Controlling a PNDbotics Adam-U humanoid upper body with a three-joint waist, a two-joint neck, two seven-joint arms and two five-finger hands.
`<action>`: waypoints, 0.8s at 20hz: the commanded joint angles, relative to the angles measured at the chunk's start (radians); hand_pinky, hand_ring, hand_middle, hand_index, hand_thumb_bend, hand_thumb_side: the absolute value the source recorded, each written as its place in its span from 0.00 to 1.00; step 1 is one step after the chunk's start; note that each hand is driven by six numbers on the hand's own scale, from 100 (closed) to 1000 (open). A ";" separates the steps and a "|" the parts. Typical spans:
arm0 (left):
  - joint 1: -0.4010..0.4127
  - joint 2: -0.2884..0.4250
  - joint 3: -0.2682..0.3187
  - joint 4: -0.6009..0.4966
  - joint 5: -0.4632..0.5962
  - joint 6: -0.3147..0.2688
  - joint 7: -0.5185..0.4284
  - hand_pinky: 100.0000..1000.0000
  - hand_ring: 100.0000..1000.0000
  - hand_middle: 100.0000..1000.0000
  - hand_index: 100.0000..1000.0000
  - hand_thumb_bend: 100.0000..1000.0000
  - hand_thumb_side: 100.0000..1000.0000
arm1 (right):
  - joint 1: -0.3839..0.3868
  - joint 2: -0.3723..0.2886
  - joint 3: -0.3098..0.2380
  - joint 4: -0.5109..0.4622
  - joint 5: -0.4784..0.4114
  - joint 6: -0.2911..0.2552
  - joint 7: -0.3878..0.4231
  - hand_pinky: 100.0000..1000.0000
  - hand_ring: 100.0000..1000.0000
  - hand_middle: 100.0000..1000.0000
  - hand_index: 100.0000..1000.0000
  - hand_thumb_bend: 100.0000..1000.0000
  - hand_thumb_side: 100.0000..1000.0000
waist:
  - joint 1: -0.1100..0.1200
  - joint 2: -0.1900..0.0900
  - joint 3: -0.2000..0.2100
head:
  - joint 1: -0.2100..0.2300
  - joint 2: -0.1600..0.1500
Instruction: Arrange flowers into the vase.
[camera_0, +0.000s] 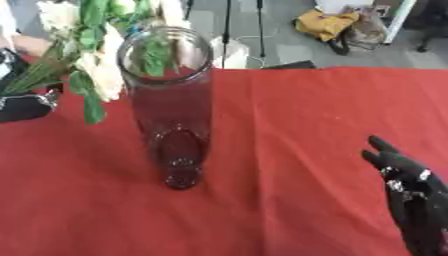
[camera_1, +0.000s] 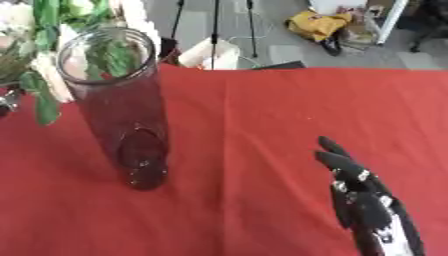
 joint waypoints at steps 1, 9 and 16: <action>-0.024 0.047 0.032 -0.022 0.014 0.025 0.072 0.00 0.00 0.00 0.00 0.00 0.26 | 0.001 -0.006 0.000 -0.013 0.000 -0.004 -0.002 0.95 1.00 0.05 0.85 0.00 1.00 | 0.002 -0.033 0.003 | -0.008 0.007; -0.034 0.043 0.041 -0.040 0.099 0.050 0.255 0.00 0.00 0.00 0.00 0.00 0.39 | 0.023 -0.019 -0.003 -0.013 -0.027 -0.028 -0.013 0.93 1.00 0.07 0.84 0.00 1.00 | -0.005 -0.057 0.010 | -0.018 0.037; -0.067 0.028 0.035 -0.089 0.309 0.060 0.350 0.00 0.00 0.00 0.00 0.00 0.49 | 0.052 -0.037 -0.003 -0.013 -0.060 -0.045 -0.018 0.92 1.00 0.09 0.84 0.00 1.00 | -0.009 -0.094 0.018 | -0.015 0.059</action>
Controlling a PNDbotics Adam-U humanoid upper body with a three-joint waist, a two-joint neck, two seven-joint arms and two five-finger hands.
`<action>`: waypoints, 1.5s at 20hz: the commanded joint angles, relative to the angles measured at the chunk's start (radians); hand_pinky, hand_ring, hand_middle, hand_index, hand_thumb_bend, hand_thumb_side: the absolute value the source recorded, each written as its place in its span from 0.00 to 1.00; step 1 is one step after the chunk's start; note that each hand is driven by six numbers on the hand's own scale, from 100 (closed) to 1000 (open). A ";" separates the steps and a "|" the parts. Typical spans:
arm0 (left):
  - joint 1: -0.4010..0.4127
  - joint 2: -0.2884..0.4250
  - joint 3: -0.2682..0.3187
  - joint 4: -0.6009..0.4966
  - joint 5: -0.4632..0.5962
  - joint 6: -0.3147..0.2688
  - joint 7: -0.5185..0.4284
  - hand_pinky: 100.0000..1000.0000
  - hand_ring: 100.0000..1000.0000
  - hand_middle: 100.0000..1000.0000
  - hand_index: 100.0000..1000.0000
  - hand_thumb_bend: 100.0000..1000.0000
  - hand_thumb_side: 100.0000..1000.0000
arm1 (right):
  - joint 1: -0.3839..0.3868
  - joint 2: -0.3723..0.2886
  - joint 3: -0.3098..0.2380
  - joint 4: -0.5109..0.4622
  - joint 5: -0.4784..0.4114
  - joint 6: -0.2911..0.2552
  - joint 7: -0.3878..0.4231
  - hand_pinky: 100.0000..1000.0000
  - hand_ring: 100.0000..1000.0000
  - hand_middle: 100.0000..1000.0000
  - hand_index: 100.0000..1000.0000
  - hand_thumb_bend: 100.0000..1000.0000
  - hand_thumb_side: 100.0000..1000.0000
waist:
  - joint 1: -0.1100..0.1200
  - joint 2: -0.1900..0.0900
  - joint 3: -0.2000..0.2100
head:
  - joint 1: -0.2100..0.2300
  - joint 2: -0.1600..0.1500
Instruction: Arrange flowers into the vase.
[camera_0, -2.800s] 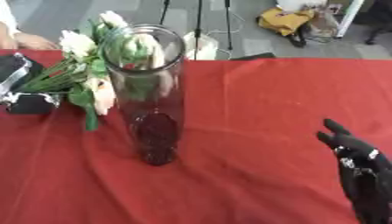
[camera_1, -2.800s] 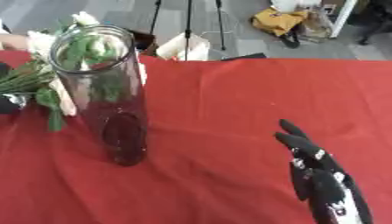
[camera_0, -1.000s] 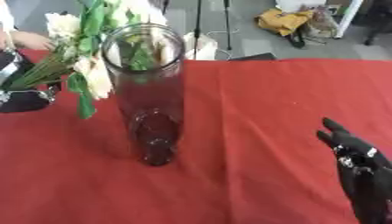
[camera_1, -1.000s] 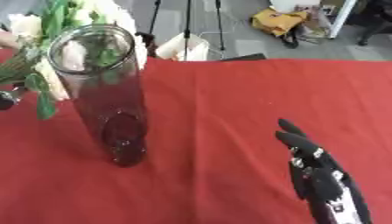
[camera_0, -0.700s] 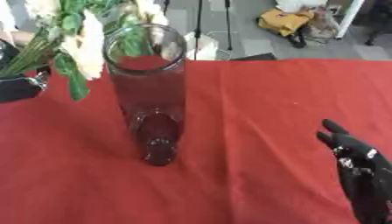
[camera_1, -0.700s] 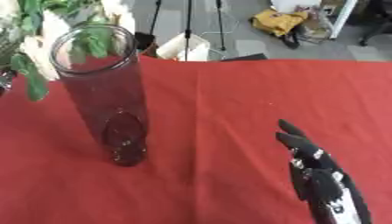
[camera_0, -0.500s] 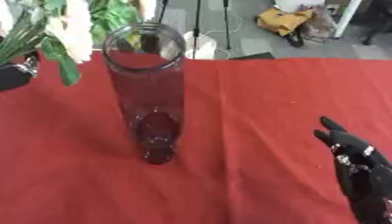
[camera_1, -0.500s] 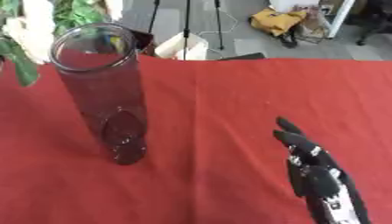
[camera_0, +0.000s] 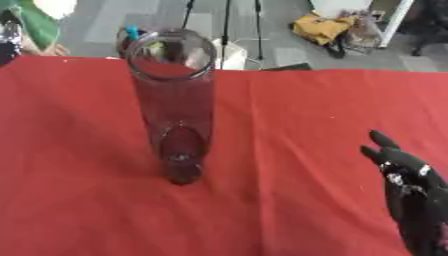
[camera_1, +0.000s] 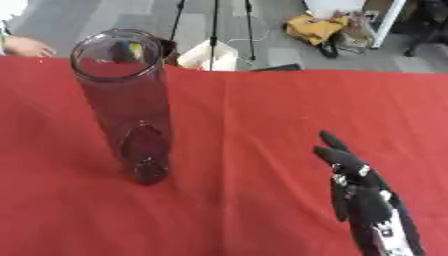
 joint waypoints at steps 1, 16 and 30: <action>-0.036 0.025 0.012 -0.044 0.079 0.001 0.035 0.00 0.00 0.00 0.00 0.00 0.50 | 0.009 -0.024 -0.003 -0.013 -0.023 -0.013 -0.001 0.92 1.00 0.09 0.84 0.00 1.00 | 0.002 -0.037 0.003 | -0.002 0.015; -0.128 -0.022 -0.003 -0.175 0.336 0.011 0.125 0.00 0.00 0.00 0.00 0.00 0.62 | 0.047 -0.036 0.000 -0.013 -0.060 -0.050 0.011 0.91 1.00 0.09 0.83 0.00 1.00 | -0.004 -0.068 -0.002 | -0.025 -0.003; -0.237 -0.076 -0.007 -0.210 0.583 -0.062 0.236 0.00 0.00 0.00 0.00 0.00 0.72 | 0.047 -0.027 0.017 -0.013 -0.034 -0.060 0.025 0.91 1.00 0.09 0.83 0.00 1.00 | 0.001 -0.056 -0.020 | -0.019 0.000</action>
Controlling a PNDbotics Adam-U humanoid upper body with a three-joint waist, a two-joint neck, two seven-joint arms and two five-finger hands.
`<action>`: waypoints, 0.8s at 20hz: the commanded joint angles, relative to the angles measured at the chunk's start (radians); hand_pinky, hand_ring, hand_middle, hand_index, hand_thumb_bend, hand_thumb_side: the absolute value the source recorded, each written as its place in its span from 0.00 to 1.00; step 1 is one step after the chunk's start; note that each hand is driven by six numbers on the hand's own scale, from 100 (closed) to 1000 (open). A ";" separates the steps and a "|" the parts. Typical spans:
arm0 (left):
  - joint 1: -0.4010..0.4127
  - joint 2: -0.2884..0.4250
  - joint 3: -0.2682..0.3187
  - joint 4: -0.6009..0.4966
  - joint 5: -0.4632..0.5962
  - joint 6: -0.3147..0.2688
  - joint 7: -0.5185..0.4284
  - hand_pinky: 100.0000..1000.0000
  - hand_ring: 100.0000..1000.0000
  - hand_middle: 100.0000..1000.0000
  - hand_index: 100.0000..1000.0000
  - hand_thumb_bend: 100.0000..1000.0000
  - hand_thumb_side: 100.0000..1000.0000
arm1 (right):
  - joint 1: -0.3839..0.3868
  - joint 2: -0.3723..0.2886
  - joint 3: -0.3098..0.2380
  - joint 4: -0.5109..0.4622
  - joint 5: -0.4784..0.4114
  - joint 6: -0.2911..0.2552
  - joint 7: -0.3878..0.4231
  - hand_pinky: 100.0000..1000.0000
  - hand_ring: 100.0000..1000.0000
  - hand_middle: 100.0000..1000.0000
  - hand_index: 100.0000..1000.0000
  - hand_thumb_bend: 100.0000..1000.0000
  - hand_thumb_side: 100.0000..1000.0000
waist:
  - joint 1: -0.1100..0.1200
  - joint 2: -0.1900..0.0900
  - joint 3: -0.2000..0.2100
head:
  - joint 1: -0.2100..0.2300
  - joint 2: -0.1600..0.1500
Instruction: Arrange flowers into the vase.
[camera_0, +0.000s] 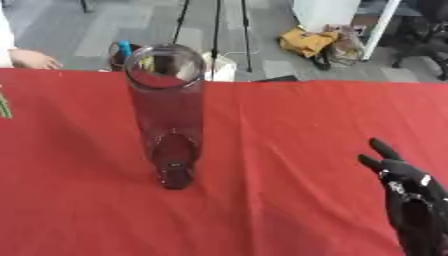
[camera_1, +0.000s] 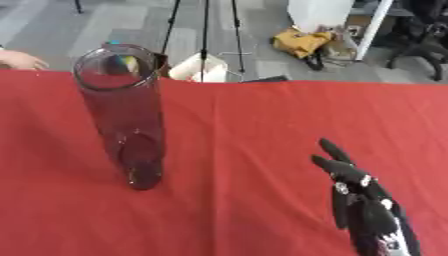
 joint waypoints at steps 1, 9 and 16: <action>-0.036 0.002 0.000 -0.020 0.042 -0.015 0.016 0.00 0.00 0.00 0.00 0.00 0.72 | -0.005 -0.007 0.005 -0.013 0.011 -0.003 0.004 0.91 1.00 0.09 0.83 0.00 1.00 | 0.006 -0.016 -0.002 | 0.005 -0.007; -0.087 -0.030 -0.006 -0.026 0.101 -0.046 0.040 0.00 0.00 0.00 0.00 0.00 0.73 | -0.007 -0.005 0.010 -0.013 0.015 0.003 0.010 0.91 1.00 0.08 0.83 0.00 1.00 | 0.010 -0.012 -0.010 | 0.019 -0.015; -0.130 -0.051 -0.001 -0.032 0.133 -0.082 0.075 0.00 0.00 0.00 0.00 0.02 0.72 | -0.006 -0.007 0.014 -0.013 0.020 0.012 0.015 0.92 1.00 0.08 0.83 0.00 1.00 | 0.018 -0.015 -0.017 | 0.024 -0.017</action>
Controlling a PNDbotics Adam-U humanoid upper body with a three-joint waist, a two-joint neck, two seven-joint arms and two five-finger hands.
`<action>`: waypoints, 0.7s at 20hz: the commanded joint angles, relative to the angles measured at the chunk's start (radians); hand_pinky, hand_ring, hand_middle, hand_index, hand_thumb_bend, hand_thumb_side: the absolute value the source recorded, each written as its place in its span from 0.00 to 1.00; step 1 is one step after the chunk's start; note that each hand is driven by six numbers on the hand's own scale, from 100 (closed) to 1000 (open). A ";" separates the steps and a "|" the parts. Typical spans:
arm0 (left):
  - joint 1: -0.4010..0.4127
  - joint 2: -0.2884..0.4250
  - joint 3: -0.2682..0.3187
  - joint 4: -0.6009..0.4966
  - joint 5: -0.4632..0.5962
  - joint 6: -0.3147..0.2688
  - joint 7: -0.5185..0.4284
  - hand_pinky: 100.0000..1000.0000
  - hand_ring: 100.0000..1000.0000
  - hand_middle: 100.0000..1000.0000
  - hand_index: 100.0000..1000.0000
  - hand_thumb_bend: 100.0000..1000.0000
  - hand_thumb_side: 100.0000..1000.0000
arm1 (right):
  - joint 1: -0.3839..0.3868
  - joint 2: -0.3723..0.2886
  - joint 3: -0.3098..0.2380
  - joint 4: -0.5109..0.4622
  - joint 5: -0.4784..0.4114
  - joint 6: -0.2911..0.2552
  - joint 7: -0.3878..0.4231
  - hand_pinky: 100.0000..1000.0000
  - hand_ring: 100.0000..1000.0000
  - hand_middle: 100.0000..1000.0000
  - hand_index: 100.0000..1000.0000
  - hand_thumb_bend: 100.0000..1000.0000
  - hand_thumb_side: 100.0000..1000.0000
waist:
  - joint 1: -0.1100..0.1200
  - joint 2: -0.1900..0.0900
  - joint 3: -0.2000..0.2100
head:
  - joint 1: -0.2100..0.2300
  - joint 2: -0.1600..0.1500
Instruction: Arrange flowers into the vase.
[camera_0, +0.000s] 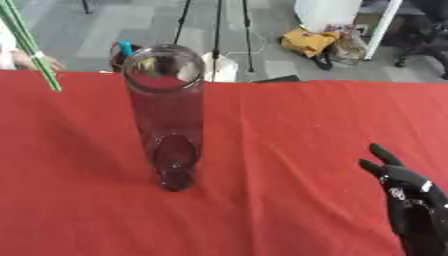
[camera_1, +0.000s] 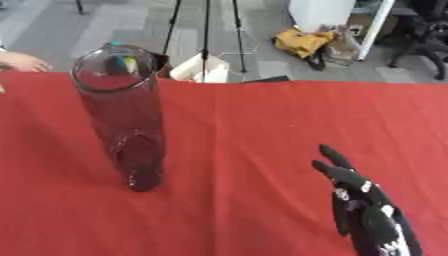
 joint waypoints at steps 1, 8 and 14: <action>-0.037 0.003 0.007 -0.017 0.018 -0.015 0.020 0.00 0.00 0.00 0.00 0.03 0.72 | -0.002 -0.008 0.003 -0.013 0.009 0.004 0.002 0.92 1.00 0.08 0.83 0.00 1.00 | 0.006 -0.022 -0.004 | 0.005 -0.007; -0.072 -0.014 0.017 -0.028 0.064 -0.032 0.056 0.00 0.00 0.00 0.00 0.05 0.72 | 0.003 -0.015 0.007 -0.013 0.004 0.008 0.006 0.92 1.00 0.08 0.83 0.00 1.00 | 0.014 -0.030 -0.015 | 0.011 0.000; -0.093 -0.029 0.018 -0.038 0.083 -0.037 0.068 0.00 0.00 0.00 0.00 0.06 0.71 | 0.003 -0.023 0.009 -0.013 -0.003 0.014 0.008 0.92 1.00 0.08 0.84 0.00 1.00 | 0.025 -0.035 -0.025 | 0.017 0.016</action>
